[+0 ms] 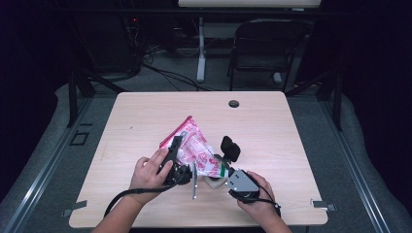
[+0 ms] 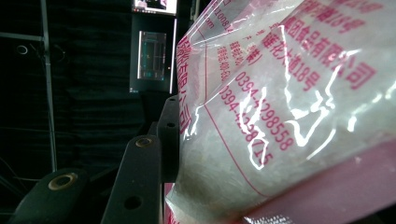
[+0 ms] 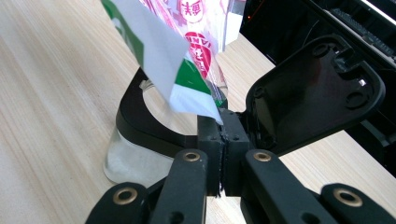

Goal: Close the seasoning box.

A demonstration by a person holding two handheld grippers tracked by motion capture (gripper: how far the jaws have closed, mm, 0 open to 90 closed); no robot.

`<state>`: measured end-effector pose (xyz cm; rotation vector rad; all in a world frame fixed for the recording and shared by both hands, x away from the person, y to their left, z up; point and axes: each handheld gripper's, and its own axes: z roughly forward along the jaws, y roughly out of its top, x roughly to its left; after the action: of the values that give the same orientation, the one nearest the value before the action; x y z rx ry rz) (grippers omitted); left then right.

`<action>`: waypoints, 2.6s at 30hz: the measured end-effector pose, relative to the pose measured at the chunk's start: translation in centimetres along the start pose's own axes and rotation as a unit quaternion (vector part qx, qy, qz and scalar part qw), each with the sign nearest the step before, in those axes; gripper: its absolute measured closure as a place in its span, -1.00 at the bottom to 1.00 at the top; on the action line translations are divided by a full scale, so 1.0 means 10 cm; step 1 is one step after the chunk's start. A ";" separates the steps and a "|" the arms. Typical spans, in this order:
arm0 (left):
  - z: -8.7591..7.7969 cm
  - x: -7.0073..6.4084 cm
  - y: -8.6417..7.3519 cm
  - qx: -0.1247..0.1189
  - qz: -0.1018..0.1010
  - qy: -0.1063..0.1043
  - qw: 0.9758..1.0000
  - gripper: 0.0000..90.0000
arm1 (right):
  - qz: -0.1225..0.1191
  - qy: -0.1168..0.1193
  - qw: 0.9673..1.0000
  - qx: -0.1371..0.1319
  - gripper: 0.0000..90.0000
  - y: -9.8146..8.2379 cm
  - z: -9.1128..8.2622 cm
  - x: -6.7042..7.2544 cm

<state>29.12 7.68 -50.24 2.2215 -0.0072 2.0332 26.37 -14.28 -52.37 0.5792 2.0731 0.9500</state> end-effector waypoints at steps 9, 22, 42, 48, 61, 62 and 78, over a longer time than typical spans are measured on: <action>0.01 -0.01 0.00 0.003 0.001 -0.002 1.000 0.45 | -0.004 0.000 1.000 -0.005 0.99 0.02 -0.03 0.03; -0.01 0.00 0.03 -0.003 0.010 -0.007 1.000 0.46 | -0.003 0.004 1.000 0.013 1.00 -0.04 0.06 0.01; 0.00 0.01 0.02 0.006 0.013 -0.020 1.000 0.52 | 0.000 0.009 1.000 0.001 0.89 -0.03 0.02 0.01; 0.01 -0.01 0.03 0.005 0.016 -0.026 1.000 0.54 | -0.004 0.015 1.000 -0.012 0.74 -0.01 0.00 0.03; 0.00 0.00 0.08 -0.004 0.022 -0.022 1.000 0.55 | -0.020 0.015 1.000 -0.016 0.93 0.05 -0.01 0.08; 0.00 0.00 0.08 -0.005 0.022 -0.022 1.000 0.55 | -0.019 0.016 1.000 -0.016 0.94 0.05 -0.01 0.08; 0.00 0.01 0.07 -0.003 0.022 -0.017 1.000 0.55 | -0.007 0.017 1.000 -0.012 1.00 0.07 0.03 0.05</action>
<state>29.02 6.95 -50.07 2.2727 -0.0659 2.0142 26.33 -13.42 -52.16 0.5380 2.0891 0.9819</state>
